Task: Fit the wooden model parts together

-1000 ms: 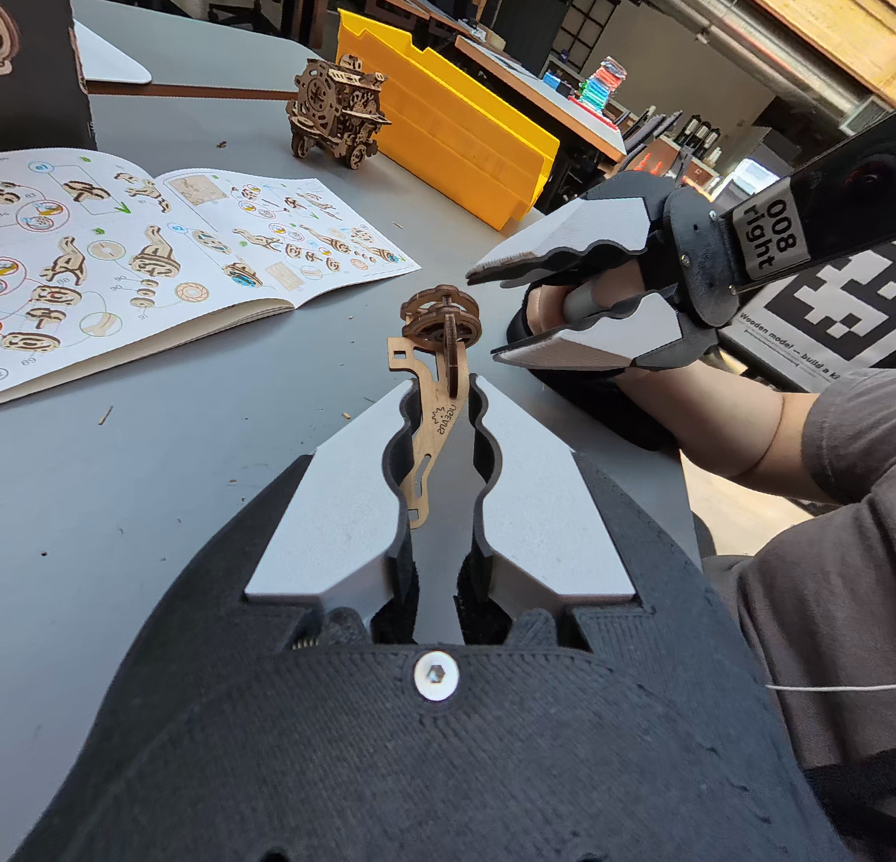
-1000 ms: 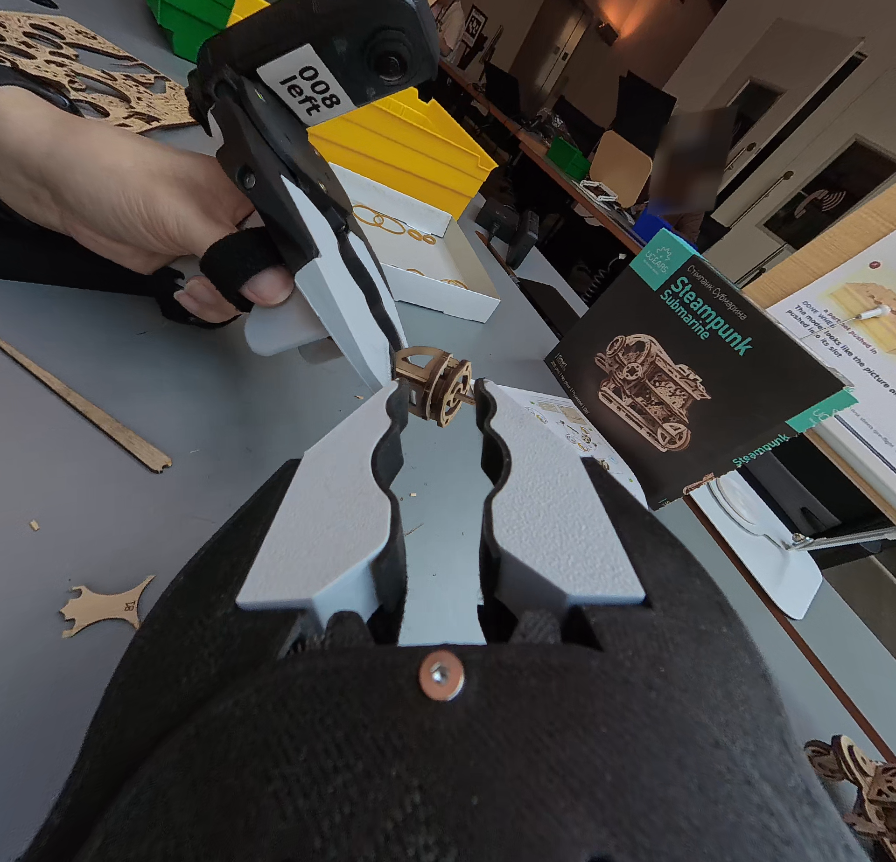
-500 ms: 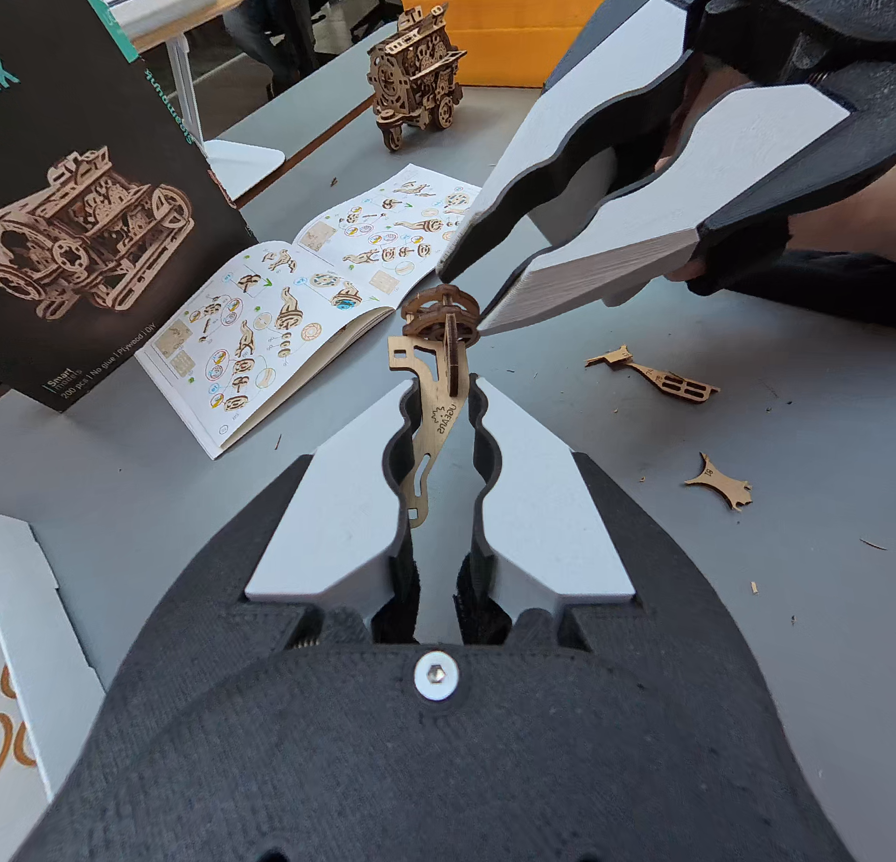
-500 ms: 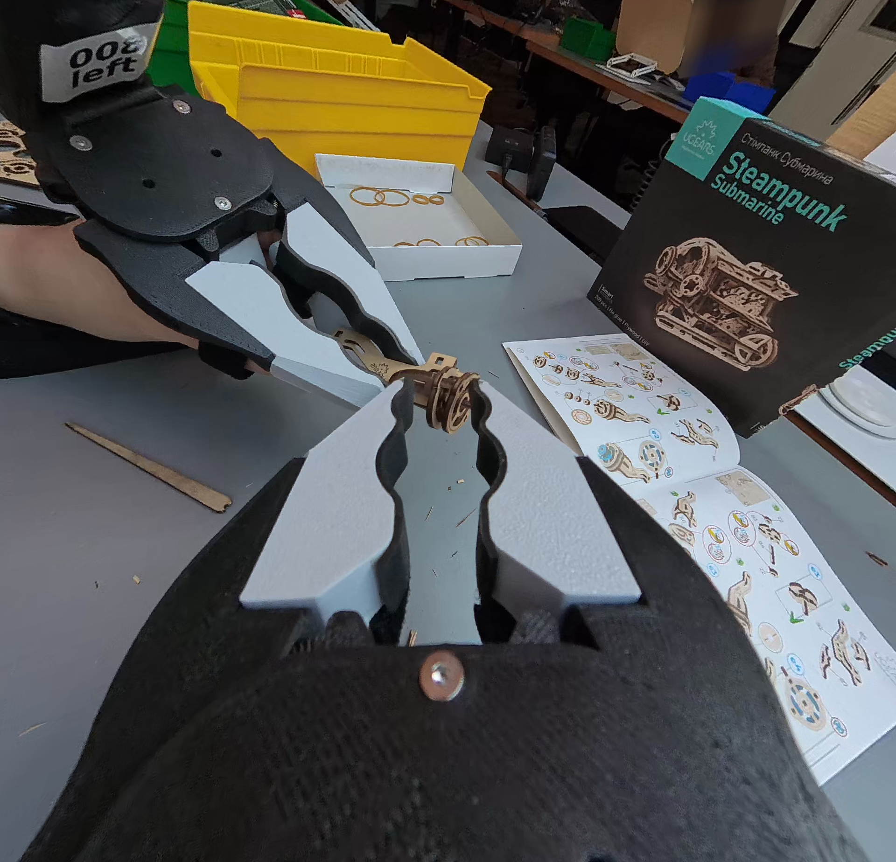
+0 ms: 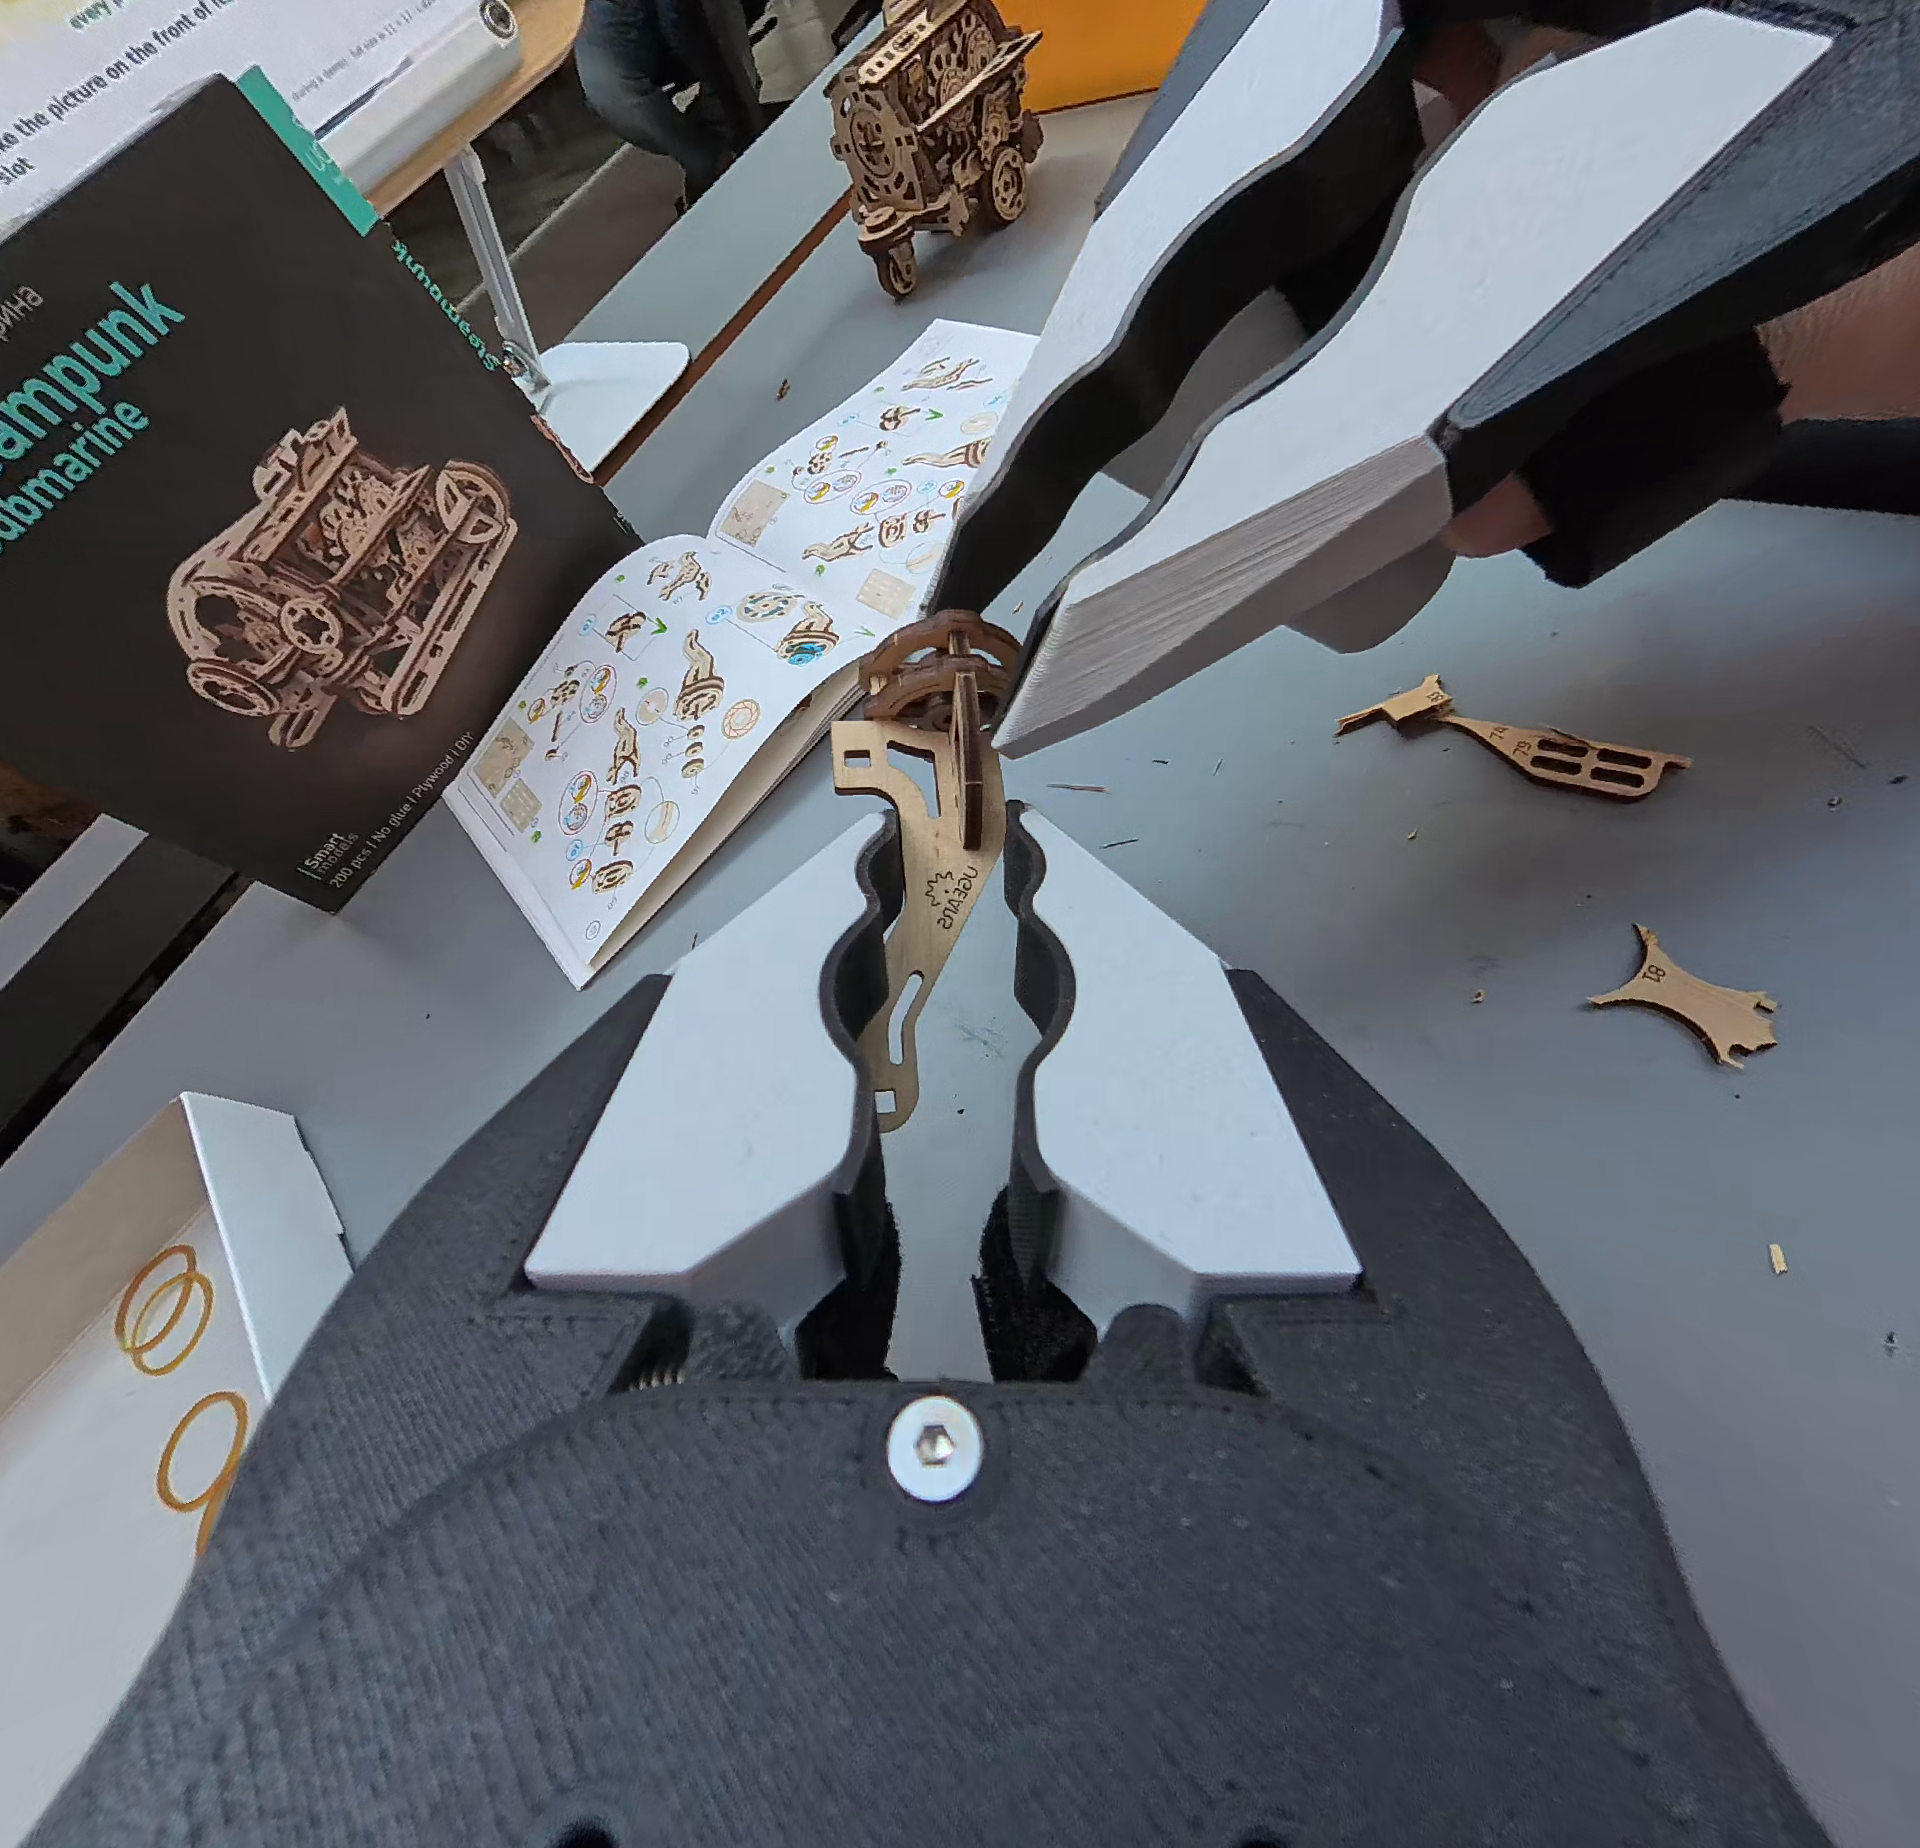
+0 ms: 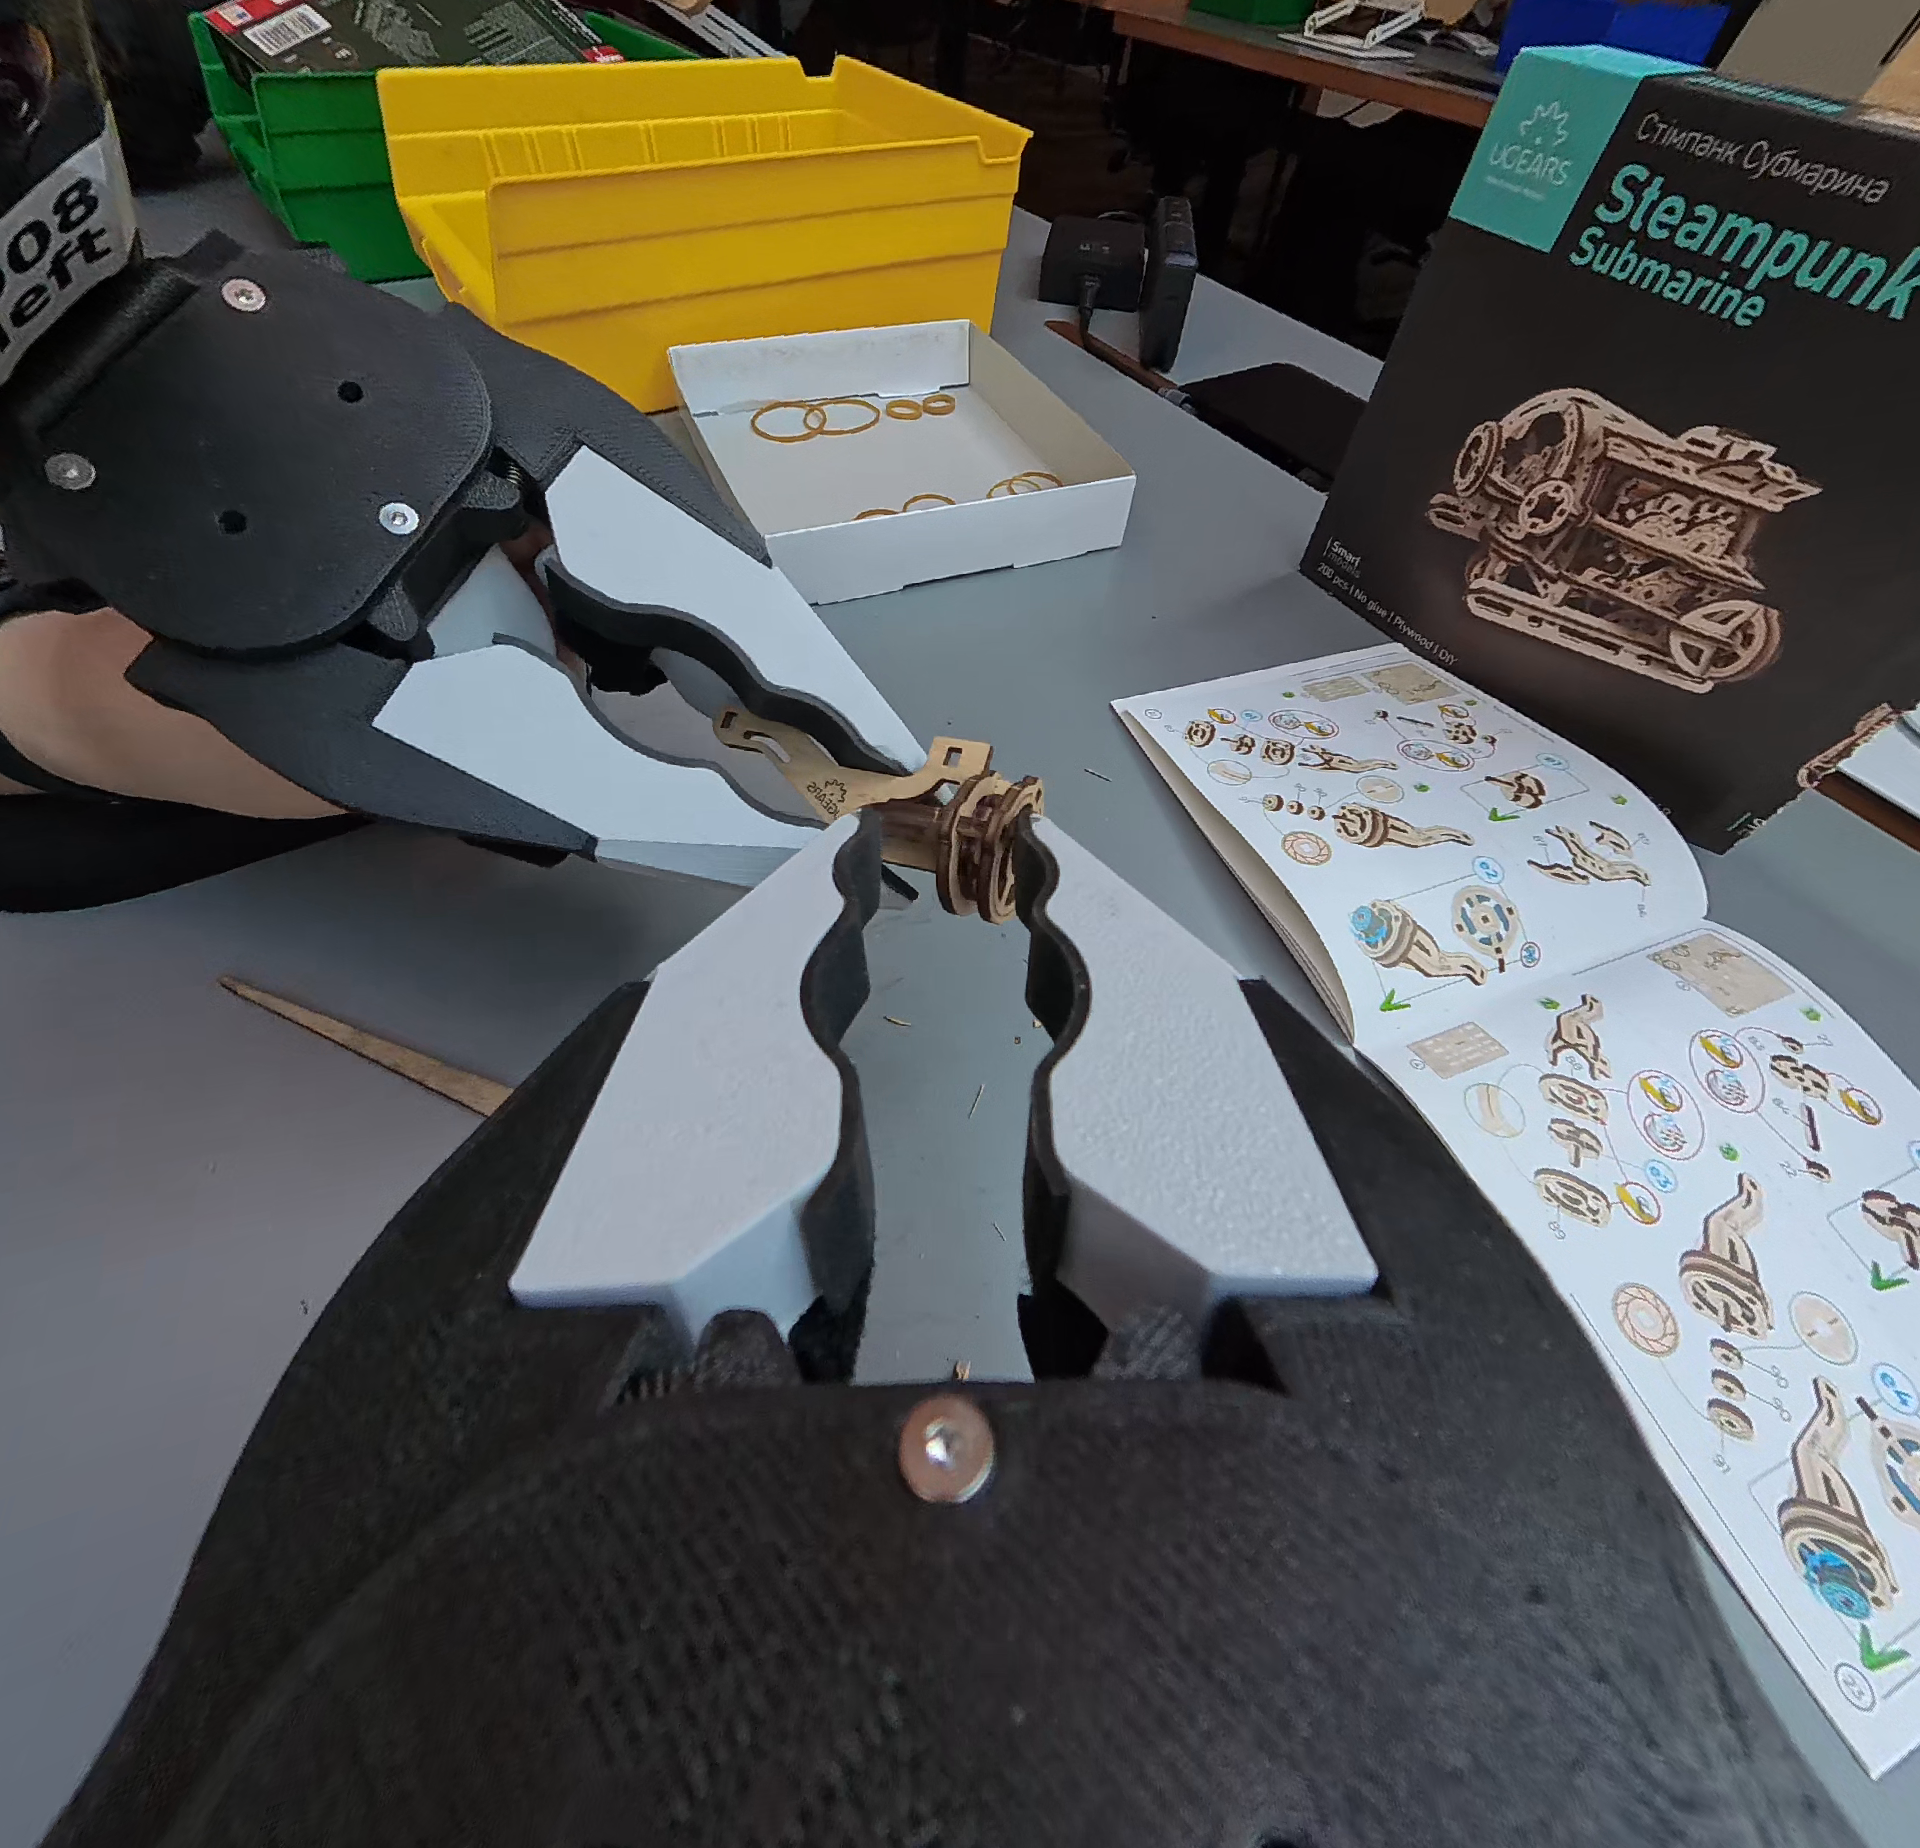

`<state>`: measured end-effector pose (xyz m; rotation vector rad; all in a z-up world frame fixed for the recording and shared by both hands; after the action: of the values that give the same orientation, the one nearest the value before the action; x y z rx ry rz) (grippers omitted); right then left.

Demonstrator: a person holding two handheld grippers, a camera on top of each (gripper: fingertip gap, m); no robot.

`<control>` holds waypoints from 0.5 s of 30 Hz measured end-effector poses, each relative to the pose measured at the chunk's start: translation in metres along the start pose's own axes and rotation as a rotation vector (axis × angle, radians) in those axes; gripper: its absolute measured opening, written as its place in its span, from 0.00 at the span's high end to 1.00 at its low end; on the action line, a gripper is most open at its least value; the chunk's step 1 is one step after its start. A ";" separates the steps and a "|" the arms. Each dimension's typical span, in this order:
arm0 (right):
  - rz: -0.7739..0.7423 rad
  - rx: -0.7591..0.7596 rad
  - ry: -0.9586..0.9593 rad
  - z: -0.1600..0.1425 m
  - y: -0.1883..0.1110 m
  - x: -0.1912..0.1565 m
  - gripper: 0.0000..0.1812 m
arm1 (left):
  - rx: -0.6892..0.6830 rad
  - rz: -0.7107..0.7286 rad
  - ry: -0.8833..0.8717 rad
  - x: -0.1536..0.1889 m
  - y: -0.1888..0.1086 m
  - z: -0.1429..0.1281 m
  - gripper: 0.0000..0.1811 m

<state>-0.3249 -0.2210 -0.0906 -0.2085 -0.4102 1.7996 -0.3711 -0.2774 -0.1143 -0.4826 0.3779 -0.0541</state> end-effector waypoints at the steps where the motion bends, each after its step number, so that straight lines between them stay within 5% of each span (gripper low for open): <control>1: -0.002 -0.002 0.004 0.000 0.000 0.000 0.86 | -0.003 0.005 0.005 0.000 0.000 0.000 0.90; 15: -0.045 0.058 0.076 0.003 0.002 -0.001 0.87 | -0.009 0.091 0.071 -0.002 -0.003 0.004 0.90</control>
<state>-0.3277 -0.2234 -0.0884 -0.2245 -0.3061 1.7514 -0.3710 -0.2781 -0.1092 -0.4724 0.4698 0.0188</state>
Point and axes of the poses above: each gripper's, where its closed fingertips meet, y out along the fingers, z out of its top, x = y × z across the jaws, the point moved 5 cm from there along -y, back along the fingers, and after that the axes turned 3 degrees about -x, right-handed, at the moved point
